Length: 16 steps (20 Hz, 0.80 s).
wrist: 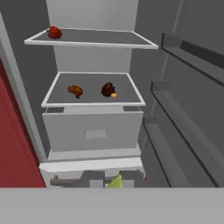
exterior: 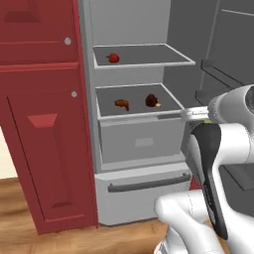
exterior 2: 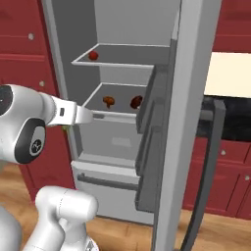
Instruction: Gather the bell pepper and lemon wedge from the fridge and place them on a tray on the dining counter. Then gather the steak and chicken drumstick from the fridge and place them on the other tray.
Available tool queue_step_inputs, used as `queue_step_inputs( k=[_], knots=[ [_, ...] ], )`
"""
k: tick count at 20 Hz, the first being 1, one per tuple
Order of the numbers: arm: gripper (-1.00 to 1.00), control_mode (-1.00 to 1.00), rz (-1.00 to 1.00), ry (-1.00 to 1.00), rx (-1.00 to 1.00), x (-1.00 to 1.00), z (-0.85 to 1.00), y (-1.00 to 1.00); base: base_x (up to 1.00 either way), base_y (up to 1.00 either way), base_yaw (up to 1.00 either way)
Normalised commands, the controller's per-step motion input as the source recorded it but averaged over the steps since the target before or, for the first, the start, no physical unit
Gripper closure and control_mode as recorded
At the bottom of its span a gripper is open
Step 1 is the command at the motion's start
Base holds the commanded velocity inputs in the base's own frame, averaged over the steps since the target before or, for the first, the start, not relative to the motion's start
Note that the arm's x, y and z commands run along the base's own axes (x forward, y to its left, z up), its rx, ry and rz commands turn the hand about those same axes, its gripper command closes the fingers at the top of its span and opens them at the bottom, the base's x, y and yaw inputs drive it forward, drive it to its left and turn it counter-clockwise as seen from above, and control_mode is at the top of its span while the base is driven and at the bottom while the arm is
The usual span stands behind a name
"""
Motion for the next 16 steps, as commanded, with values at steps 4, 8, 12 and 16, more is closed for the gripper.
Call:
queue_step_inputs(
  k=[4, 8, 12, 16],
  knots=[
    [1.0, 1.0, 0.0, 0.0, 0.0, 0.0, 0.0, 0.0, -0.89, 0.45, 0.0],
    [1.0, 1.0, 0.0, 0.0, 0.0, 0.0, 0.0, 0.0, -1.0, 0.42, 0.0],
    [1.0, 1.0, 0.0, 0.0, 0.0, 0.0, 0.0, 0.0, -1.0, 0.38, 0.0],
    [1.0, 1.0, 0.0, 0.0, 0.0, 0.0, 0.0, 0.0, -1.0, 0.35, 0.0]
  ],
)
